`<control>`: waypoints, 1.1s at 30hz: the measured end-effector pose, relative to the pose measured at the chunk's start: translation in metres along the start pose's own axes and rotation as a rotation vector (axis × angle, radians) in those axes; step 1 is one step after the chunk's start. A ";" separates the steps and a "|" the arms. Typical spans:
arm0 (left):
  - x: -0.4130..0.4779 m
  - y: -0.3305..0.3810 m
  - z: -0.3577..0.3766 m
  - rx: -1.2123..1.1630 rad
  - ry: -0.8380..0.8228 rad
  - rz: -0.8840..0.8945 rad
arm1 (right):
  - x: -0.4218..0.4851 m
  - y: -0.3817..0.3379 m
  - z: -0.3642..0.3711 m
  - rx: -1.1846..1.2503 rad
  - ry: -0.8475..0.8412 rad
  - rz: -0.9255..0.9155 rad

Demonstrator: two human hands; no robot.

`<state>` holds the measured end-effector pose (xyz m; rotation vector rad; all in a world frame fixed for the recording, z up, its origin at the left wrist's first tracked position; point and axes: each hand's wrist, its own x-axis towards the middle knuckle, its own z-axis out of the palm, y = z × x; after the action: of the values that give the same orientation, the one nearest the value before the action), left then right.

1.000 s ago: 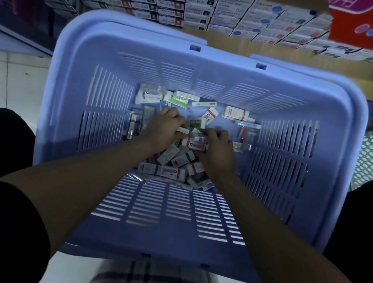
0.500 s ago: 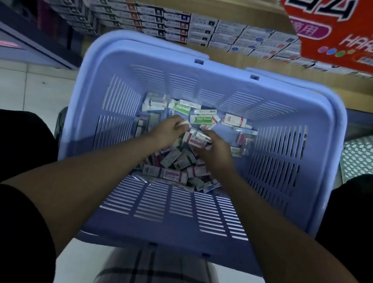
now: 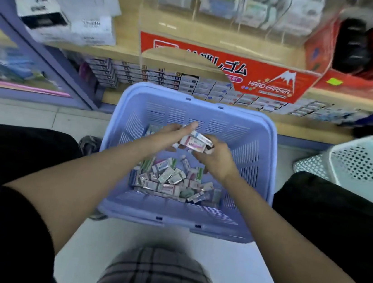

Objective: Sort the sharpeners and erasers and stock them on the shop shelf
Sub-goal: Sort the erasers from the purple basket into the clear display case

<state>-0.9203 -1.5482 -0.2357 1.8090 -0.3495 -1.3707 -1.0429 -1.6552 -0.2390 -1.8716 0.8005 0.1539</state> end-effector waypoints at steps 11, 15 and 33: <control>-0.103 0.088 -0.034 -0.141 -0.118 0.266 | -0.081 -0.122 -0.059 0.033 -0.156 -0.180; -0.127 0.113 -0.048 -0.153 -0.083 0.399 | -0.094 -0.151 -0.072 0.349 -0.162 -0.190; -0.145 0.158 -0.055 -0.124 0.050 0.429 | -0.070 -0.186 -0.104 0.614 0.130 -0.176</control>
<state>-0.8855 -1.5294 -0.0183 1.5514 -0.5753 -1.0215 -1.0126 -1.6696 -0.0171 -1.3638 0.6687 -0.2986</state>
